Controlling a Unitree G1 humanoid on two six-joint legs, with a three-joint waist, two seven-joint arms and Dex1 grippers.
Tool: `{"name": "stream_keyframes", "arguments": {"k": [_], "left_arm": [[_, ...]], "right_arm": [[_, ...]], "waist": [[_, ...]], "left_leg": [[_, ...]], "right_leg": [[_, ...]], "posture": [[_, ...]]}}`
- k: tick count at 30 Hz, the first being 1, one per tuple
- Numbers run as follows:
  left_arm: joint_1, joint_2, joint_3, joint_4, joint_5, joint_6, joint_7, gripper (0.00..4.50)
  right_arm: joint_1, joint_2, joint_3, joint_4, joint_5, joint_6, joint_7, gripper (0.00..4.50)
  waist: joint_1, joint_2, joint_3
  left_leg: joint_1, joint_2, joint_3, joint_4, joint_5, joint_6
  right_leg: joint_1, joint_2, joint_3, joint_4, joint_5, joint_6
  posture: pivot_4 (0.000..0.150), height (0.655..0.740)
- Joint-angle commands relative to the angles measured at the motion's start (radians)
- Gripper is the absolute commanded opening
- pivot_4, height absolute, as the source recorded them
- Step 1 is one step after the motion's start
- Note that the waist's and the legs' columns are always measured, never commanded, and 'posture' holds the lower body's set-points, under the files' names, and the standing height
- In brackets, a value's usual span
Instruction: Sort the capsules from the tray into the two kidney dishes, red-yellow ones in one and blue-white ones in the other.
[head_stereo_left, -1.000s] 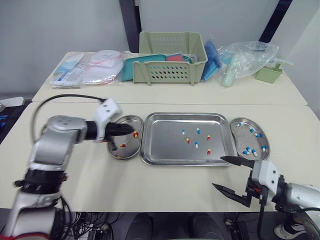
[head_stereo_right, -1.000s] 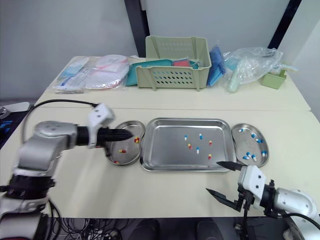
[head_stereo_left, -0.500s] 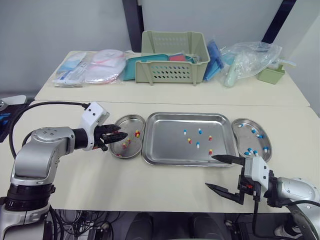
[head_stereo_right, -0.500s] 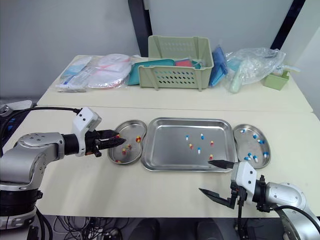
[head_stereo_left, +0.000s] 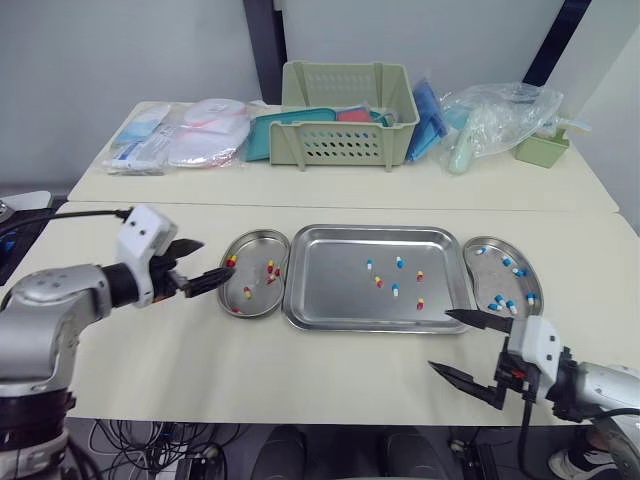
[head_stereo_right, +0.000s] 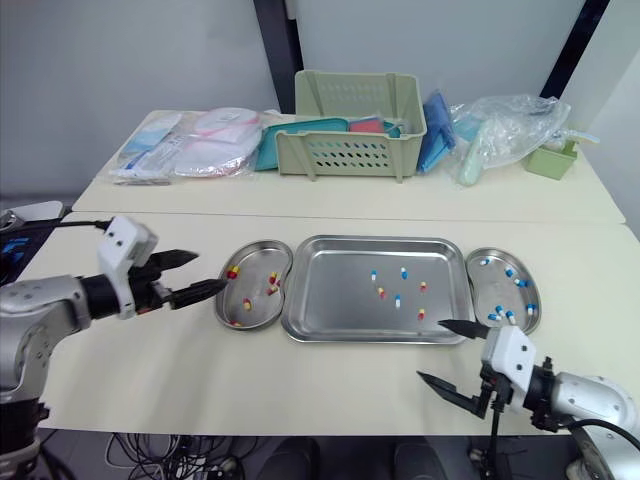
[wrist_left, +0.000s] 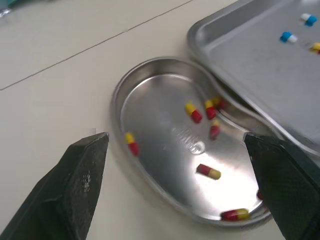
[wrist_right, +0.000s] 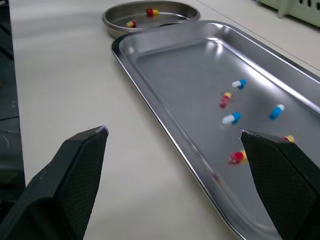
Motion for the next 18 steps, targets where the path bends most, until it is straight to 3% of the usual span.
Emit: {"name": "stream_keyframes", "arguments": {"k": [1, 9, 18], "left_arm": [[0.116, 0.024, 0.136, 0.074, 0.033, -0.128, 0.003, 4.47], [0.332, -0.005, 0.252, 0.266, 0.051, -0.331, -0.009, 4.47], [0.444, -0.076, 0.287, 0.325, 0.026, -0.448, 0.002, 4.47]], "right_arm": [[0.047, -0.028, -0.158, 0.025, 0.042, 0.000, 0.013, 4.50], [0.121, -0.094, -0.425, 0.311, 0.021, -0.036, 0.083, 4.50], [0.125, -0.109, -0.451, 0.391, -0.005, -0.022, 0.075, 4.50]], "waist": [[0.000, 0.000, 0.000], [0.004, -0.002, -0.001], [0.001, -0.001, -0.001]], "left_leg": [[0.000, 0.000, 0.000, 0.000, 0.000, 0.000], [0.001, 0.000, 0.001, -0.001, 0.000, 0.000], [0.002, 0.000, 0.002, -0.002, 0.000, 0.000]], "right_leg": [[0.000, 0.000, 0.000, 0.000, 0.000, 0.000], [0.000, -0.001, 0.000, -0.001, 0.000, 0.000], [0.001, 0.000, 0.001, 0.000, 0.000, 0.000]], "posture": [[0.150, 0.7400], [0.150, 0.7400], [0.150, 0.7400]]}}
